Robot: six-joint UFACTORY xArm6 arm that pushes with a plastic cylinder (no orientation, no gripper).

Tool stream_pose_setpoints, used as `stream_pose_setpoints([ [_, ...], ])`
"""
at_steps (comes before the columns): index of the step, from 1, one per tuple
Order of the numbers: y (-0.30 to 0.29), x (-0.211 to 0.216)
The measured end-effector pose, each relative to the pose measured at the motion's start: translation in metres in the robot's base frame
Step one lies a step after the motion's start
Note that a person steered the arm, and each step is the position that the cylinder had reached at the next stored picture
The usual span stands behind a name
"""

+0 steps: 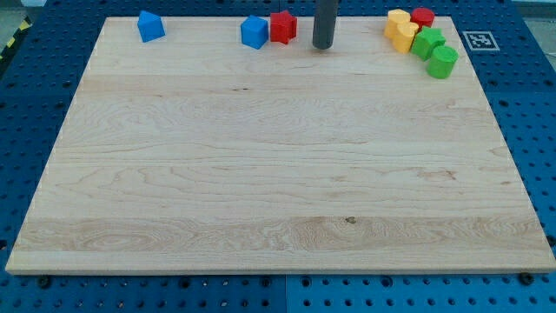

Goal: Move the red star towards the bottom center

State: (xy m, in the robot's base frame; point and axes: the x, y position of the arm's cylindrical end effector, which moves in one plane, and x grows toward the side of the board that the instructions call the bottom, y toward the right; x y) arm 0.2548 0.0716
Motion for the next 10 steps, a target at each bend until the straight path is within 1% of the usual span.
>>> stream_pose_setpoints([
  [1, 0.006, -0.013],
  [2, 0.006, -0.059],
  [3, -0.006, -0.063],
  [5, -0.064, -0.061],
  [6, -0.083, -0.063],
  [7, -0.087, -0.058],
  [8, -0.087, -0.037],
  [9, -0.087, 0.000],
  [10, -0.083, 0.056],
])
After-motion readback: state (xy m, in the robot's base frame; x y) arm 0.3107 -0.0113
